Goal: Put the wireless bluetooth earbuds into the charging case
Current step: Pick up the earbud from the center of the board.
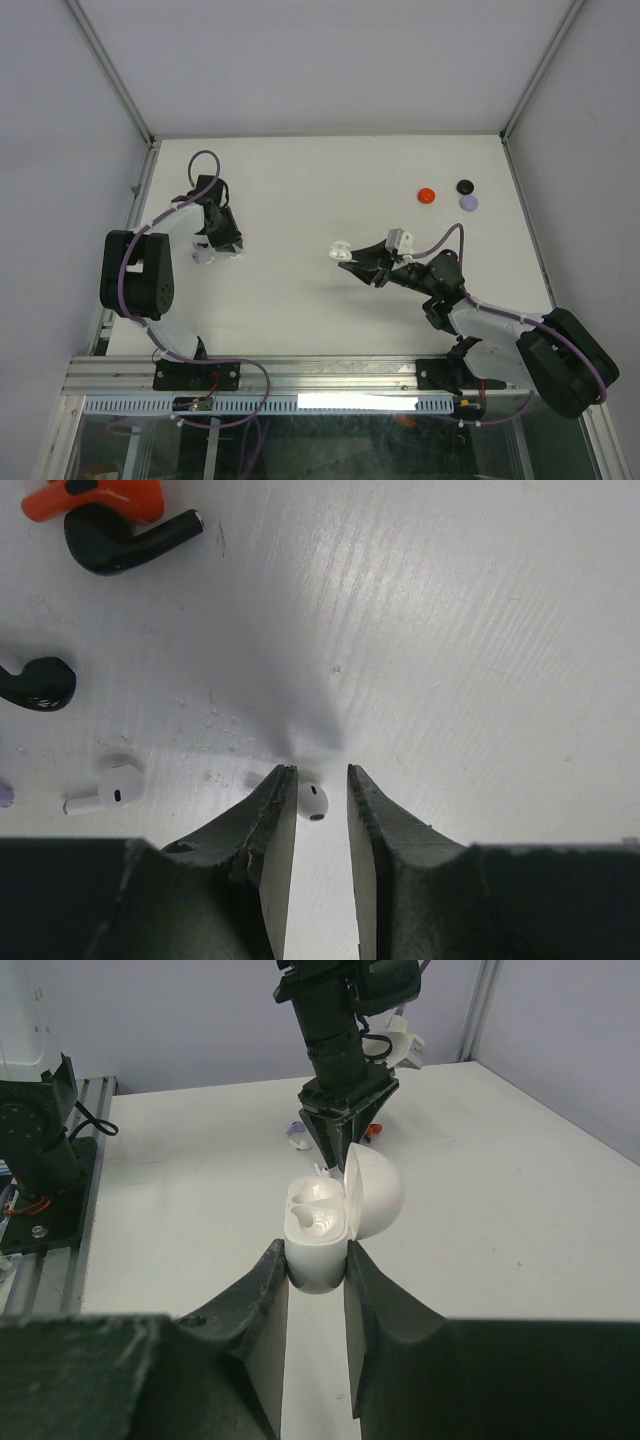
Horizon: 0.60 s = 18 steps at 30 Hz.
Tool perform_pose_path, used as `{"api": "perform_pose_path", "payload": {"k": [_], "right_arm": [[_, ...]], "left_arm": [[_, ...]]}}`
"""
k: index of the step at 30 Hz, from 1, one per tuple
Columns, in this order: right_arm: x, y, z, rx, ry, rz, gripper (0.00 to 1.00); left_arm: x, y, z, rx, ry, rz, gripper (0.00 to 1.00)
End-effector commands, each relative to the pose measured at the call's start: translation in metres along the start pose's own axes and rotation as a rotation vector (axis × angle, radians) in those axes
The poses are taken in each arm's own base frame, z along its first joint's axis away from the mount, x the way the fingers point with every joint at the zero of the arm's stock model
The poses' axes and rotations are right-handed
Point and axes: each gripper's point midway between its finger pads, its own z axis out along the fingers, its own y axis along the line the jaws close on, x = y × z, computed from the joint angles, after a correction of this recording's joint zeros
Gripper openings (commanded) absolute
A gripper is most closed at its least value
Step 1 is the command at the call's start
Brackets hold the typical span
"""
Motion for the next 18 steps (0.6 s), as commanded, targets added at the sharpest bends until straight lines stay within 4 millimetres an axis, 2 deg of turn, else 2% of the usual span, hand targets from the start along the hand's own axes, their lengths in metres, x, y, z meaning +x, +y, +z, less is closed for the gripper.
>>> {"api": "perform_pose_path", "payload": {"k": [1,10,18], "right_arm": [[-0.015,-0.001,0.002,0.004,-0.052,-0.047,0.00],[-0.015,-0.001,0.002,0.003,-0.054,-0.048,0.00],[-0.014,0.000,0.002,-0.003,-0.049,-0.044,0.00]], "left_arm": [[-0.003,-0.008,0.001,0.029,-0.019,-0.022,0.29],[0.015,-0.007,-0.003,0.054,0.022,-0.013,0.37],[0.024,-0.004,-0.006,0.031,0.033,0.009,0.36]]}}
